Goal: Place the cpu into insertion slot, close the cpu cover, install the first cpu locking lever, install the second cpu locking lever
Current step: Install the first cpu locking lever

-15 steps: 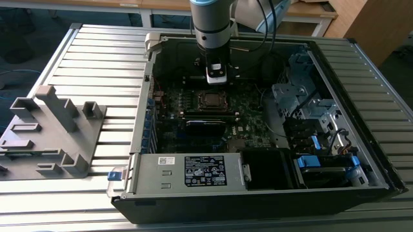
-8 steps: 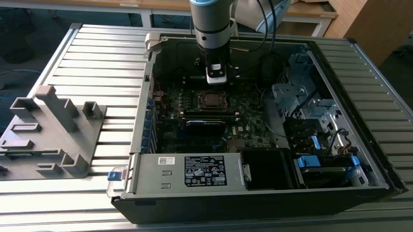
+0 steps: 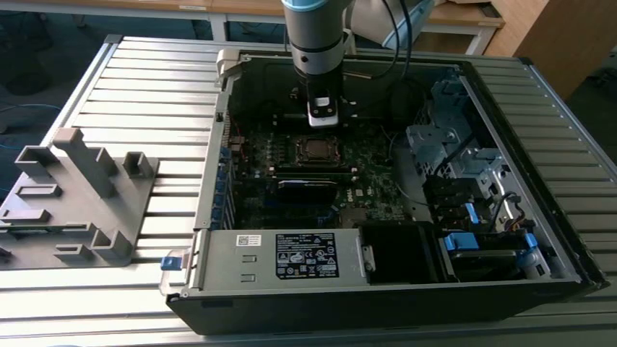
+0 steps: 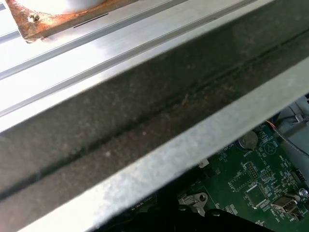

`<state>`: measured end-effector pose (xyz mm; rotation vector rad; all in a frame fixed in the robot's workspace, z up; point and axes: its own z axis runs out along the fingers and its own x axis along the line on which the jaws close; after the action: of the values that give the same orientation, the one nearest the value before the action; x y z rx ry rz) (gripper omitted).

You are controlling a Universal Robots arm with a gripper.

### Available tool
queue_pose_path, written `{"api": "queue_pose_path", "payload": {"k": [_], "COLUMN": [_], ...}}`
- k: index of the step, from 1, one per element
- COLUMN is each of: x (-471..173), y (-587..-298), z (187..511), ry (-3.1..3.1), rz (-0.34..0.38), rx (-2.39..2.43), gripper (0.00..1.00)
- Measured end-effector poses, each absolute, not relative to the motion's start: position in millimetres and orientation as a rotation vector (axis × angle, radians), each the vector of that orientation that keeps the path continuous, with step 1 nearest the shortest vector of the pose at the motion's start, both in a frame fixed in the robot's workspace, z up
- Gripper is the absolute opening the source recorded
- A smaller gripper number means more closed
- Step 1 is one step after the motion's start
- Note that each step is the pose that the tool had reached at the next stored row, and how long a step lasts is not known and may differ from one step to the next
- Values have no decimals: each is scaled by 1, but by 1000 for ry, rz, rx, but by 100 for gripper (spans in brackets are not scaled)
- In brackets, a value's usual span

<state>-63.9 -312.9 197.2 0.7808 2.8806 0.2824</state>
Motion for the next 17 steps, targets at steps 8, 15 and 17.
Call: {"api": "queue_pose_path", "payload": {"k": [8,15,17], "x": [-64,-64,-64], "y": [-313,-313,-313], "z": [196,195,195], "ry": [2880,2879,2879], "rz": [282,259,249], "rx": [781,778,777], "gripper": [11,11,11]}}
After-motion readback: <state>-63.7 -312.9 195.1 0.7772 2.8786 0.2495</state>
